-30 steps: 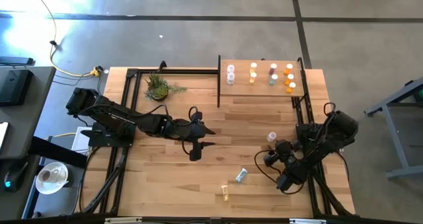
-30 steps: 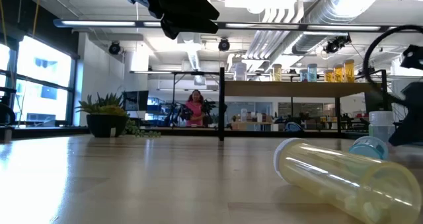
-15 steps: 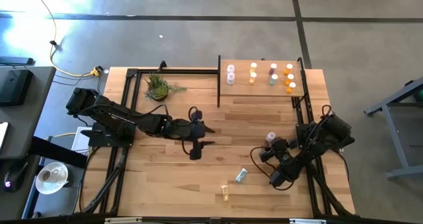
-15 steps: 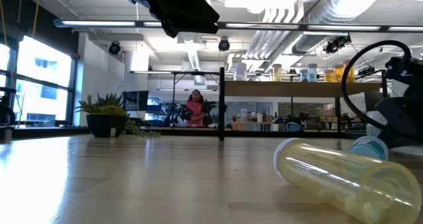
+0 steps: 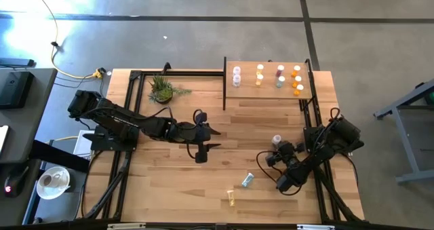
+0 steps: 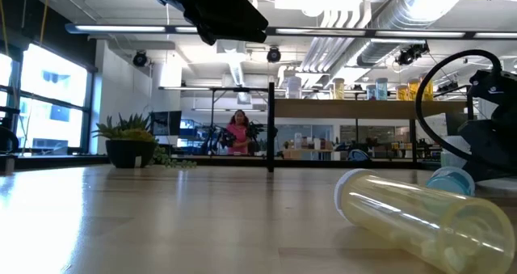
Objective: Pick and place medicine bottles onto shelf by color
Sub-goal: Put the transparent pill bottle aligned with the other transparent pill bottles on the shelf
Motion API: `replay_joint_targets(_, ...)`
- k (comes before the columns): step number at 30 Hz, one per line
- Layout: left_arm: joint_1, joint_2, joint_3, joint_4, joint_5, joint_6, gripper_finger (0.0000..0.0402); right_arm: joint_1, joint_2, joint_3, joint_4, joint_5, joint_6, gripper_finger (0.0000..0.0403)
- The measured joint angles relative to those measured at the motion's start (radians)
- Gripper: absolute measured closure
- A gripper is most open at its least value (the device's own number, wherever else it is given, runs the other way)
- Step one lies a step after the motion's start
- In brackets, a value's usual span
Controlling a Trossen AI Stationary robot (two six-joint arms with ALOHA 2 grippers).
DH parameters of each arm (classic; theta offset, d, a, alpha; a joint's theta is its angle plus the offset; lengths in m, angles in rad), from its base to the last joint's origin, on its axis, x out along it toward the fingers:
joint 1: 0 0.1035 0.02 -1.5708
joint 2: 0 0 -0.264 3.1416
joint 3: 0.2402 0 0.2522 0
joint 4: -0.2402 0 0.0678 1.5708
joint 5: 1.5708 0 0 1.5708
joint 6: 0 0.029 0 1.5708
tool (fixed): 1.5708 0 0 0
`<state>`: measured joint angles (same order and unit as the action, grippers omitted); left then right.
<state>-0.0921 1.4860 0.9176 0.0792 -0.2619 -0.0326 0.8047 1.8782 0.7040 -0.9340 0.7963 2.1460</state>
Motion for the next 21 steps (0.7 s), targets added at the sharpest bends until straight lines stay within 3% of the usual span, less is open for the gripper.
replay_joint_targets(15,0.000,0.000,0.000,-0.004,0.000,0.002,0.0216,-0.006,0.000,0.000,0.001,-0.011,0.000,0.0288)
replay_joint_targets(21,0.000,0.000,0.000,-0.004,0.000,0.002,0.0216,-0.014,0.000,0.002,0.004,-0.025,0.011,0.0254)
